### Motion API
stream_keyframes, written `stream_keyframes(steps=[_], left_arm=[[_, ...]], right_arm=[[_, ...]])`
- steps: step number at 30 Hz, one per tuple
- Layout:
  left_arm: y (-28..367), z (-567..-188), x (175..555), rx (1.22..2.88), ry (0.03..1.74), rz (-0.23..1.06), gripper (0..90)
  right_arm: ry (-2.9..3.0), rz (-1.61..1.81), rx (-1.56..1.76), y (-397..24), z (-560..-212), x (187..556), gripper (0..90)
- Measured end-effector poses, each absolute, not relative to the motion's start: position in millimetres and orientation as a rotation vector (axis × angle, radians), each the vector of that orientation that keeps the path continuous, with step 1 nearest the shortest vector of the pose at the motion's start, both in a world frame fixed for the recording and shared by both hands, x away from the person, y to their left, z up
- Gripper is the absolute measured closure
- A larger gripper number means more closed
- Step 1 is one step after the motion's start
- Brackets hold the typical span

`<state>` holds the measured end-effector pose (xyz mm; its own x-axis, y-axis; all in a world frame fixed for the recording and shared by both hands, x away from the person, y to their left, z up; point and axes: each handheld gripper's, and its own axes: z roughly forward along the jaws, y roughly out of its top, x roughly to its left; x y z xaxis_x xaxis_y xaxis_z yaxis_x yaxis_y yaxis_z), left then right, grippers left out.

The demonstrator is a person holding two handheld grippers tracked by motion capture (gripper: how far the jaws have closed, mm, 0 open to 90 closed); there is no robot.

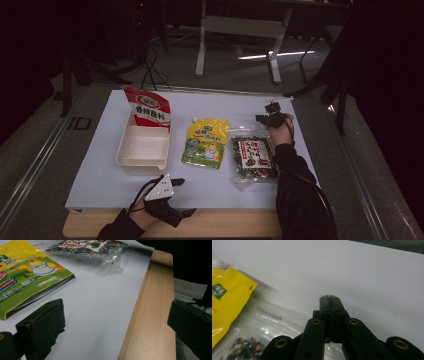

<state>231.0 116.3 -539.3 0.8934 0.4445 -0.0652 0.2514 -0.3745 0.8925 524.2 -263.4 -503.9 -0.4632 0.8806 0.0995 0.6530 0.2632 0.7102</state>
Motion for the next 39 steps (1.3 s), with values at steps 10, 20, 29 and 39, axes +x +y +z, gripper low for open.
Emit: stream_keyframes(steps=[10,20,29,39], left_arm=[[119.7,-539.8,231.2,1.971,0.522,0.225,2.3],[119.4,-540.5,231.5,1.974,0.523,0.223,2.3],[118.5,-539.7,230.9,1.974,0.519,0.228,2.3],[117.5,-539.3,230.9,1.977,0.515,0.228,2.3]], right_arm=[[2.240,0.936,1.452,-253.0,-516.1,539.3,89.9],[2.325,0.864,1.499,-254.5,-519.2,541.6,89.9],[2.378,0.851,1.511,-252.4,-524.7,525.9,89.9],[2.399,0.927,1.483,-260.6,-528.6,492.9,89.9]])
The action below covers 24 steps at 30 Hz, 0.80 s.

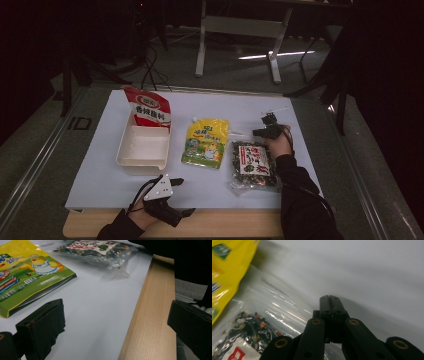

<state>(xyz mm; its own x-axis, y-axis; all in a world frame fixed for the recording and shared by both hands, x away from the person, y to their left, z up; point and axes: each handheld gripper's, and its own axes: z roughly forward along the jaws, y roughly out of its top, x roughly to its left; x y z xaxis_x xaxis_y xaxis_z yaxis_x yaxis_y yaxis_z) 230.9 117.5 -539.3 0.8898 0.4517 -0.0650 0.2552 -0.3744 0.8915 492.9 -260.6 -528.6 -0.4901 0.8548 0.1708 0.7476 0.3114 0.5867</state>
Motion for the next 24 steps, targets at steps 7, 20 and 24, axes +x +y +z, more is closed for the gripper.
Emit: stream_keyframes(steps=[7,20,24], left_arm=[[114.8,-538.8,231.1,1.986,0.504,0.231,2.3],[112.5,-539.5,232.0,1.992,0.498,0.236,2.3],[111.5,-539.9,232.2,1.996,0.494,0.235,2.3]], right_arm=[[2.441,0.942,1.447,-265.5,-531.4,461.7,89.9],[2.329,1.028,1.377,-301.3,-488.6,430.6,79.2],[2.294,1.070,1.369,-319.8,-477.5,421.8,72.3]])
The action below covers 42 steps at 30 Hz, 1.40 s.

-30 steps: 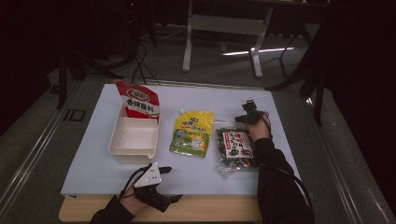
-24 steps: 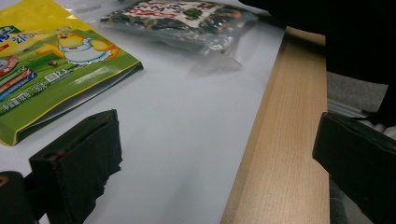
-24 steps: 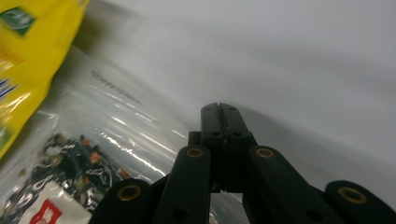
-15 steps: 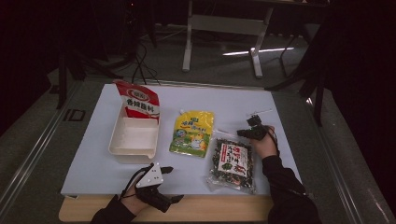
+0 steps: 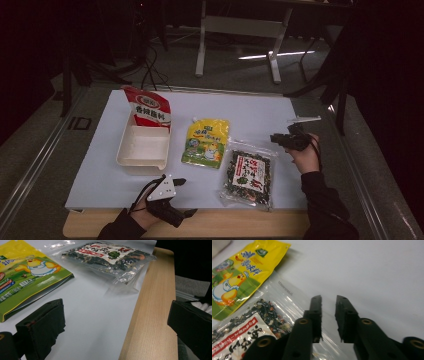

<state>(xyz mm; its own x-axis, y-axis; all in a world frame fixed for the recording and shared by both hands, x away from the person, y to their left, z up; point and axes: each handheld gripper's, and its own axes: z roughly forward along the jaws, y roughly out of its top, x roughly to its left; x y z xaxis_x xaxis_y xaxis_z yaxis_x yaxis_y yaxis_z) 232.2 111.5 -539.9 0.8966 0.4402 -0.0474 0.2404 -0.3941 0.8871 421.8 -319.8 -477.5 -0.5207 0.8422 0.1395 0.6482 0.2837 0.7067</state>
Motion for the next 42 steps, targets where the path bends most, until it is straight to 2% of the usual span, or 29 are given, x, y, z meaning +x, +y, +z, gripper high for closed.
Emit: stream_keyframes(steps=[7,18,20,21,22,25,26,27,28,29,36,42], left_arm=[[111.3,-540.7,232.9,2.000,0.496,0.233,2.3],[111.7,-541.1,233.7,2.002,0.495,0.233,2.3],[111.7,-541.1,233.9,2.002,0.495,0.233,2.3],[111.6,-541.1,234.1,2.001,0.495,0.232,2.3],[111.5,-541.2,234.2,2.001,0.496,0.231,2.3],[111.5,-541.1,234.2,2.001,0.496,0.231,2.3],[111.3,-541.4,234.4,2.001,0.498,0.228,2.3],[111.3,-541.5,234.6,2.001,0.498,0.224,2.3],[111.2,-541.7,234.9,2.002,0.498,0.223,2.3],[111.1,-541.8,235.0,2.003,0.500,0.224,2.3],[110.9,-540.7,235.5,1.984,0.508,0.212,2.3],[110.0,-536.5,235.9,1.974,0.500,0.224,2.3]], right_arm=[[2.325,1.077,1.398,-339.6,-487.5,419.0,57.6],[2.384,1.052,1.470,-343.9,-514.9,428.3,49.7],[2.435,1.060,1.496,-344.3,-520.1,428.5,50.8],[2.467,1.054,1.501,-343.9,-524.3,427.9,55.7],[2.501,1.081,1.500,-344.1,-526.5,427.6,57.0],[2.513,1.081,1.506,-343.9,-528.5,427.2,58.0],[2.527,1.055,1.496,-344.6,-527.8,427.3,74.5],[2.527,1.055,1.496,-344.6,-527.8,427.3,74.5],[2.544,1.052,1.494,-346.2,-524.8,427.0,84.6],[2.553,1.061,1.487,-346.2,-522.4,426.2,87.5],[2.545,0.983,1.357,-337.3,-506.6,419.1,89.6],[2.475,1.008,1.269,-336.4,-478.5,407.8,89.7]])
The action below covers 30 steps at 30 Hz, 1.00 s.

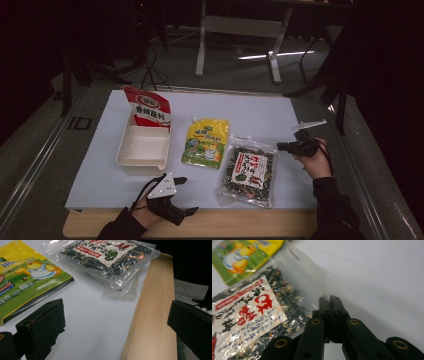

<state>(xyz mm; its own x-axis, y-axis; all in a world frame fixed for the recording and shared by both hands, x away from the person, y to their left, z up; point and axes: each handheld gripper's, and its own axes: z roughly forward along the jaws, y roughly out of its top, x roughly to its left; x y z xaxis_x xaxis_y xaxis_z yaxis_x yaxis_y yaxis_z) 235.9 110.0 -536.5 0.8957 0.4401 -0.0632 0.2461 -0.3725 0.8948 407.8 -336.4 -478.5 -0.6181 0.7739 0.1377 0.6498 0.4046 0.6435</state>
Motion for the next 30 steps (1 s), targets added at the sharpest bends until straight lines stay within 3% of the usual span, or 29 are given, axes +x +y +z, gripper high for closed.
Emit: stream_keyframes(steps=[15,30], left_arm=[[109.3,-496.7,243.6,1.944,0.552,0.243,3.4],[101.5,-479.4,261.1,1.928,0.531,0.267,3.6]], right_arm=[[2.430,1.133,0.827,-292.5,-376.7,353.9,89.7],[2.441,1.256,0.472,-247.8,-325.3,300.5,89.7]])
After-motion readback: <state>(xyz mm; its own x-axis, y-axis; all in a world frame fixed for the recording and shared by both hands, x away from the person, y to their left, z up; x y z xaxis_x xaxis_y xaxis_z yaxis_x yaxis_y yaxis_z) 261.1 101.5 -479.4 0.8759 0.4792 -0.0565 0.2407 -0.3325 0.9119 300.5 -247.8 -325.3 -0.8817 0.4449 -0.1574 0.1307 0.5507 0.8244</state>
